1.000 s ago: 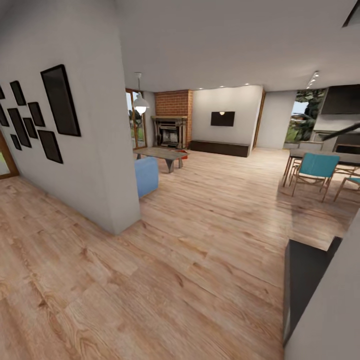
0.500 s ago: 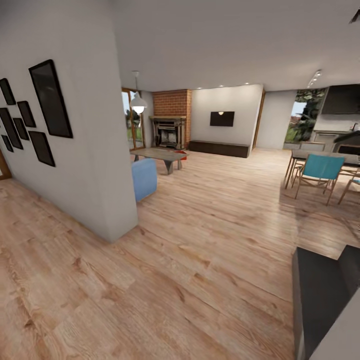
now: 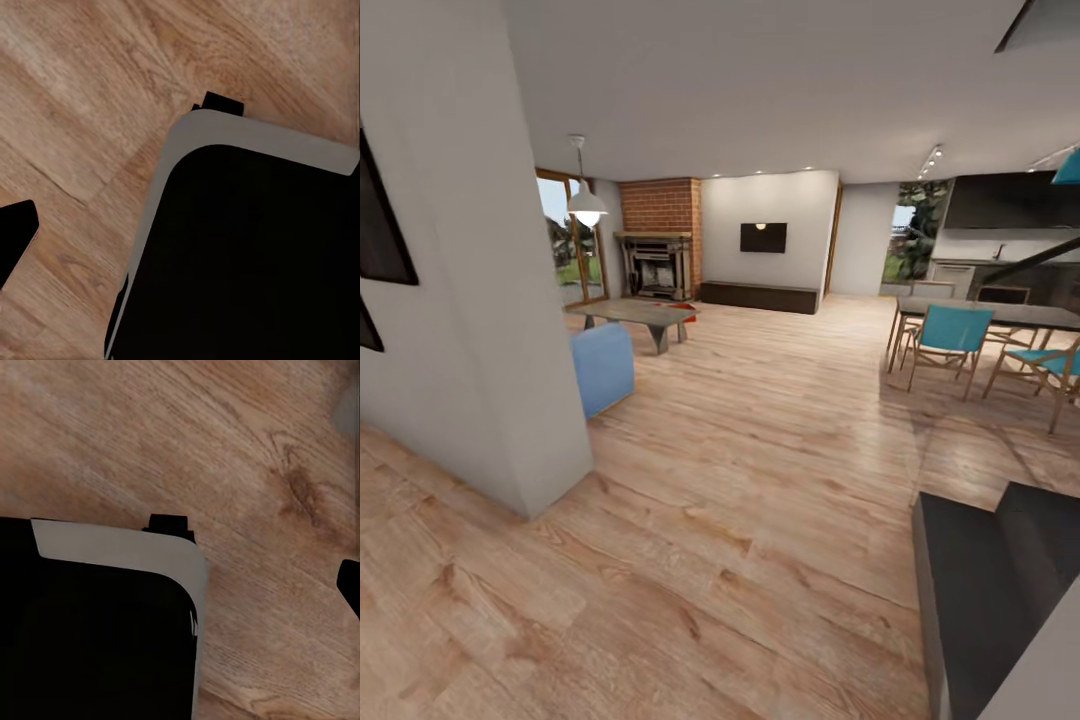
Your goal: Move the two storage containers from the living room to the garage. In the garage, place one container on the floor and stack the other container on top of it (either order is fine).
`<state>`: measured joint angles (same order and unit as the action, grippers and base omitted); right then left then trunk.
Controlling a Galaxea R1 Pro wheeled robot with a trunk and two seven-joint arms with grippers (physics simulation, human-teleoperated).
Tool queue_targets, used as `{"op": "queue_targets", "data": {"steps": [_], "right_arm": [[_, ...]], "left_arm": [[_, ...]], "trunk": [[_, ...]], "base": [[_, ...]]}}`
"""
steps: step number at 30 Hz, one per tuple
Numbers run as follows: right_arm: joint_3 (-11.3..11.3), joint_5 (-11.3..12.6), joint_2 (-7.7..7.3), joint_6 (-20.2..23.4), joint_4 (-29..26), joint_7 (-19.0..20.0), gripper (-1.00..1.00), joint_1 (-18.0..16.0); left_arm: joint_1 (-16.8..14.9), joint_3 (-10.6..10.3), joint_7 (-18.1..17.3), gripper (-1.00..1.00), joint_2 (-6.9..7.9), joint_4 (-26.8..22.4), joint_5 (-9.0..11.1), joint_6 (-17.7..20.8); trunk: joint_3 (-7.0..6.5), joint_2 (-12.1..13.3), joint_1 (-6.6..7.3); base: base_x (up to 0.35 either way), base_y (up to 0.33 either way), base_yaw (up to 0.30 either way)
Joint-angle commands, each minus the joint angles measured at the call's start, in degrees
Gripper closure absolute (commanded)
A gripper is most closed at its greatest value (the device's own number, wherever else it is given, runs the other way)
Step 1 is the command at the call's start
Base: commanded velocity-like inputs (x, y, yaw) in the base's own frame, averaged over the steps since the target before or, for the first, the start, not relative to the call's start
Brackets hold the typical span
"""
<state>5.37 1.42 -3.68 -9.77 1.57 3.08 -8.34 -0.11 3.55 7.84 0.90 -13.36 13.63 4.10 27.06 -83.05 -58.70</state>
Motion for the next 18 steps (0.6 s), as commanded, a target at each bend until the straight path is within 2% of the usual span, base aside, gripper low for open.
{"op": "queue_targets", "data": {"steps": [1,12,18], "right_arm": [[0.43,0.16,-0.01,-0.29,0.17,0.14,-1.0,-0.09],[0.47,0.17,-0.02,-0.26,0.16,0.1,-1.0,-0.08],[0.51,0.16,-0.01,-0.26,0.15,0.16,-1.0,-0.09]], "left_arm": [[0.02,0.32,0.07,-1.0,-0.03,-0.17,0.08,0.37],[0.02,0.32,0.06,-1.0,0.0,-0.17,0.12,0.45],[0.02,0.32,0.07,-1.0,0.04,-0.1,0.11,0.39]], "trunk": [[0.06,-0.03,-0.03],[0.06,-0.03,-0.03],[0.06,-0.03,-0.03]], "base": [[0.324,0.0,-0.255],[0.324,0.0,-0.249],[0.324,0.0,-0.055]]}}
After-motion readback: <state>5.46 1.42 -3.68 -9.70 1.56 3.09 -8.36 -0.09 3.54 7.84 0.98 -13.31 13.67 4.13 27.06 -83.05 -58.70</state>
